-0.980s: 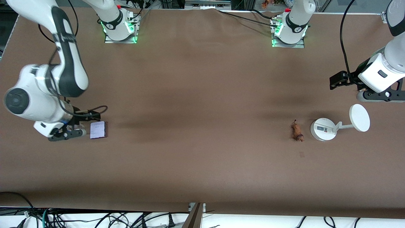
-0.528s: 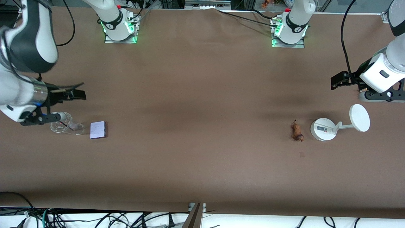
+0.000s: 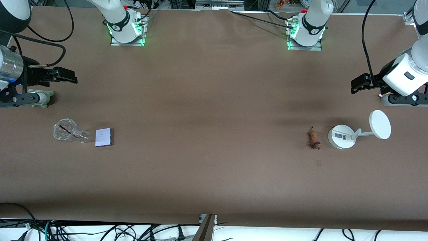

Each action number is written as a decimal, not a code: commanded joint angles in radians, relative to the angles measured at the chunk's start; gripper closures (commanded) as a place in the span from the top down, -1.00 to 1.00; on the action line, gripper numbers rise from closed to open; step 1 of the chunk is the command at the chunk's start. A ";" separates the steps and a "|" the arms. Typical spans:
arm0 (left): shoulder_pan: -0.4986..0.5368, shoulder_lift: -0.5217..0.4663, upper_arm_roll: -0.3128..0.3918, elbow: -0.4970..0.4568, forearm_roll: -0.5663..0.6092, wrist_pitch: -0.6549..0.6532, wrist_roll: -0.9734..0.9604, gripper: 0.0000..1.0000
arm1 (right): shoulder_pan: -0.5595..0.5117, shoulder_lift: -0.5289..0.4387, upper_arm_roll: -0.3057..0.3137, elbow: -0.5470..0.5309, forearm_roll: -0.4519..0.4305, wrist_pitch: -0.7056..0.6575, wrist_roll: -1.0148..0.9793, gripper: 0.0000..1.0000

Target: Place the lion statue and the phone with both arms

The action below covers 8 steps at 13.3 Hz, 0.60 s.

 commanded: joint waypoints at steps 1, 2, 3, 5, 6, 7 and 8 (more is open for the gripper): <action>0.004 -0.002 0.001 0.019 -0.018 -0.024 0.016 1.00 | 0.023 -0.005 0.003 -0.006 -0.013 -0.014 0.025 0.99; 0.004 -0.002 0.001 0.019 -0.018 -0.024 0.016 1.00 | 0.023 -0.003 0.005 -0.008 -0.013 -0.014 0.025 0.99; 0.004 -0.002 0.001 0.019 -0.018 -0.024 0.017 1.00 | 0.023 -0.005 0.009 -0.008 -0.013 -0.017 0.024 0.99; 0.004 -0.002 0.001 0.019 -0.018 -0.024 0.017 1.00 | 0.023 -0.005 0.011 -0.008 -0.015 -0.029 0.025 0.99; 0.004 -0.002 0.001 0.019 -0.018 -0.024 0.017 1.00 | 0.023 -0.012 0.017 -0.012 -0.022 -0.027 0.025 0.99; 0.004 -0.003 -0.001 0.019 -0.018 -0.024 0.017 1.00 | 0.006 -0.033 0.047 -0.034 -0.045 -0.020 0.024 0.99; 0.004 -0.003 -0.001 0.019 -0.018 -0.024 0.017 1.00 | -0.023 -0.061 0.086 -0.067 -0.074 -0.002 0.024 0.99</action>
